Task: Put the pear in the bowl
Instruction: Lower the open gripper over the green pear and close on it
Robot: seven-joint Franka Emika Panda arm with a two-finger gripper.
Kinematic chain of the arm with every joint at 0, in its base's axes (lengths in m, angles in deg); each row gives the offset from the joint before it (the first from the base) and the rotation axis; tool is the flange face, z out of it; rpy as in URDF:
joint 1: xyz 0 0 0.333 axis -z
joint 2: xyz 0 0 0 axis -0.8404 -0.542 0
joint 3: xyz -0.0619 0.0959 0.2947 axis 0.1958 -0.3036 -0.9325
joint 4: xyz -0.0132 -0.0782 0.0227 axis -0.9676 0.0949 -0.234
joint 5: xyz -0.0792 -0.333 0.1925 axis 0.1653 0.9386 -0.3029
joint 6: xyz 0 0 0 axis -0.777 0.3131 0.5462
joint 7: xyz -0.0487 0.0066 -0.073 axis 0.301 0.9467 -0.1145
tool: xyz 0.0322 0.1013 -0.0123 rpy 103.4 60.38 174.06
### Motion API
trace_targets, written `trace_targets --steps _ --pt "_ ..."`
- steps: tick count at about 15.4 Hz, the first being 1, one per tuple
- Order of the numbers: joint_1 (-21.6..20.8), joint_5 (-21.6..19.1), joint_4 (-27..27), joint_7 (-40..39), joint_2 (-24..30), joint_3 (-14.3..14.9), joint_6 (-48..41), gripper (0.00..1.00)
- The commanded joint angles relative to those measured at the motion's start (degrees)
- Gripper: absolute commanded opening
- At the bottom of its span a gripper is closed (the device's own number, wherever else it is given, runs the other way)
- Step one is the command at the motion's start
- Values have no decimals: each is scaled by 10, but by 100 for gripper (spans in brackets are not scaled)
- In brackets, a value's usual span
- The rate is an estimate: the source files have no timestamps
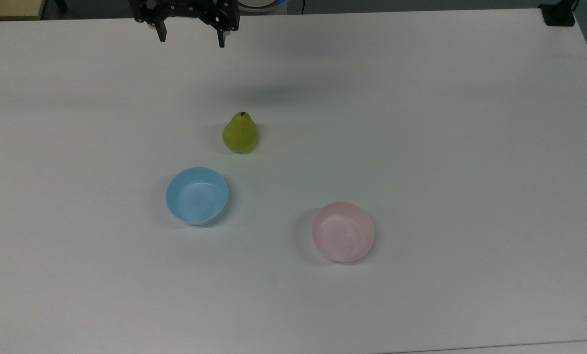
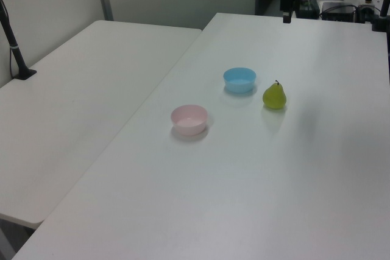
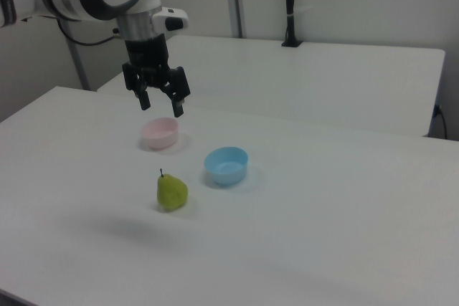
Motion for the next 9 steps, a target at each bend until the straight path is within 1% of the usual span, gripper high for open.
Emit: trace_targets --steps 1,7,9 --pt "-12 5 -3 4 4 13 -3 100" --pt "-25 5 -7 -3 -4 17 -1 100" --pt "-43 5 -14 -3 -19 18 12 100"
